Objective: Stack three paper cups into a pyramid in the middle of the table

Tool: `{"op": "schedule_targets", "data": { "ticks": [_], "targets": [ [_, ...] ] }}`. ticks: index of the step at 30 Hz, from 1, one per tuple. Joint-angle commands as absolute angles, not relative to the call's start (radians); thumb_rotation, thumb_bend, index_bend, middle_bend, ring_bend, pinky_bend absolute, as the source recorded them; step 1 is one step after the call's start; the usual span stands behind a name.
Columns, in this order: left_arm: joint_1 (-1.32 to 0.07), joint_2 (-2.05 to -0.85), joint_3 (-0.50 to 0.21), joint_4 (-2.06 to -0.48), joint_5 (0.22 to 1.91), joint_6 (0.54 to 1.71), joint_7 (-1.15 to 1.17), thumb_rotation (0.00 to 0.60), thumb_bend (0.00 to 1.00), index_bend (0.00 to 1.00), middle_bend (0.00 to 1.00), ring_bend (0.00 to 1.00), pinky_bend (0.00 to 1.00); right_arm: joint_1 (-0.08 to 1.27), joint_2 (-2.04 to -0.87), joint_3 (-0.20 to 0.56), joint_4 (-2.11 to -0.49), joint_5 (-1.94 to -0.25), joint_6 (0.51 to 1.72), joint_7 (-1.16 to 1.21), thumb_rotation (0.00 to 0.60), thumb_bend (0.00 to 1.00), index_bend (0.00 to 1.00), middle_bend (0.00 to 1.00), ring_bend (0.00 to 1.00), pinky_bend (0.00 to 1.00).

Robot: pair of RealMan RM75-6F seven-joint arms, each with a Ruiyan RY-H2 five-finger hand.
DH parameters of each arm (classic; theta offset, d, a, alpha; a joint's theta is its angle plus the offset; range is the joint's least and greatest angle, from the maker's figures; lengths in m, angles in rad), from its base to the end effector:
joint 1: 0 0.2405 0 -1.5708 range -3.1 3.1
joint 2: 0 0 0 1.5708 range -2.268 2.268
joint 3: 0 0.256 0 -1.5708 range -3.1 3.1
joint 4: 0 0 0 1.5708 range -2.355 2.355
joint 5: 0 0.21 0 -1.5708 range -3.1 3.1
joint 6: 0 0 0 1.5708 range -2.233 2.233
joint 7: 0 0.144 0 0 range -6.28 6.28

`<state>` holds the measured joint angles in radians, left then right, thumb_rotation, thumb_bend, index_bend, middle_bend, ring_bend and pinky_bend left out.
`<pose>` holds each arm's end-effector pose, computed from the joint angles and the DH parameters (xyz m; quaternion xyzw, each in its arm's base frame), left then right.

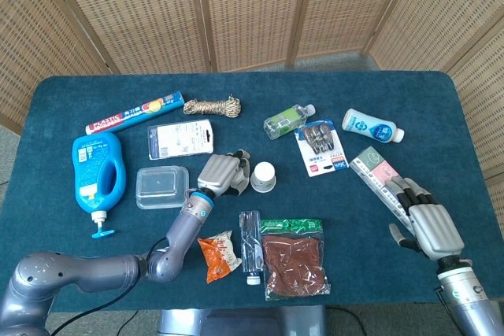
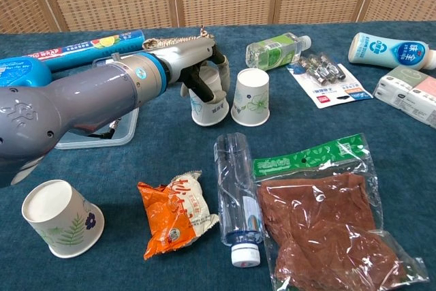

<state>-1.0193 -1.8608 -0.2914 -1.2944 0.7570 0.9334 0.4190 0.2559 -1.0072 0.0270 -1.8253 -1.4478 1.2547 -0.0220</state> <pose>-0.0467 0.3647 -0.0971 -0.7119 -0.4587 -0.3898 0.3617 -0.2618 -0.2158 0.1429 0.6543 -0.4375 0.3715 0.4925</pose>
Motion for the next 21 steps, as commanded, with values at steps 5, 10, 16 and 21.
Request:
{"op": "schedule_targets", "data": {
  "ticks": [5,10,16,21],
  "targets": [
    [-1.021,-1.872,-0.299,-1.281,0.756,0.925,0.421,0.600,0.47,0.48,0.24,0.34,0.64,0.253,-1.002,0.029,-1.825,-1.450,1.255,-0.016,0.600,0.45,0.07,0.05,0.00,0.17],
    [-1.021,-1.879,-0.301,-1.270,0.755,0.918,0.422,0.600,0.47,0.48,0.23,0.33,0.63,0.251,-1.000,0.030,-1.822,-1.453,1.255,-0.007,0.600,0.45,0.07,0.05,0.00,0.17],
    [-1.018,-1.885,-0.302,-1.267,0.758,0.913,0.419,0.600,0.47,0.45,0.21,0.30,0.60,0.248,-1.000,0.031,-1.817,-1.456,1.256,0.001,0.600,0.45,0.07,0.05,0.00,0.17],
    [-1.016,-1.886,-0.306,-1.267,0.762,0.910,0.415,0.600,0.46,0.42,0.18,0.26,0.57,0.245,-0.999,0.031,-1.813,-1.460,1.258,0.011,0.600,0.45,0.07,0.05,0.00,0.17]
  ]
}}
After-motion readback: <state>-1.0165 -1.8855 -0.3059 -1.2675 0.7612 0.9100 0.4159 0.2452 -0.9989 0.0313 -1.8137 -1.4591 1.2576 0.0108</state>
